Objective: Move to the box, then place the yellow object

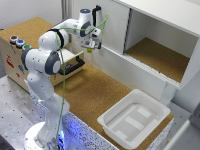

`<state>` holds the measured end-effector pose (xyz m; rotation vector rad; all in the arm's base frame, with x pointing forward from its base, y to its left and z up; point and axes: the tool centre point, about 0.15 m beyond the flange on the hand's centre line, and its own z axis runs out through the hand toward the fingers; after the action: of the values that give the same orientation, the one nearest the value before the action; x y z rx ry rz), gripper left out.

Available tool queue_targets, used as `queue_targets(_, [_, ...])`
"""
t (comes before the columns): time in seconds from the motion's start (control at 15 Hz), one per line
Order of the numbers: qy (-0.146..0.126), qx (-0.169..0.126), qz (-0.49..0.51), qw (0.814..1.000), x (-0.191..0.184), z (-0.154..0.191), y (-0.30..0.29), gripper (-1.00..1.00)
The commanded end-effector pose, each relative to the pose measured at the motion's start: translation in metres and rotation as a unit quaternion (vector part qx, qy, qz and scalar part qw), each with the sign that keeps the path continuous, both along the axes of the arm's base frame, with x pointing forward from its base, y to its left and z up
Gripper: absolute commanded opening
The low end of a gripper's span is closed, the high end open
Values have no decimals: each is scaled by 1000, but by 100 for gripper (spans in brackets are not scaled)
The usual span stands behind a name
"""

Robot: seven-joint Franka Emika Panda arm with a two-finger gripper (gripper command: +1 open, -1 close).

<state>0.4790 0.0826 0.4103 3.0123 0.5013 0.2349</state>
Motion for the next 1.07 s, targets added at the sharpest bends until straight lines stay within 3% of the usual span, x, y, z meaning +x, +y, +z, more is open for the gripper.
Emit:
queue_targets(0.0, [7,-23,-37,999,-14,-30,-52,-100])
queue_targets(0.6, [30,-19,-112,993,-24,-63,-128,-100])
queue_targets(1.0, [33,-42,-169,984,-17,-70,-201,-100])
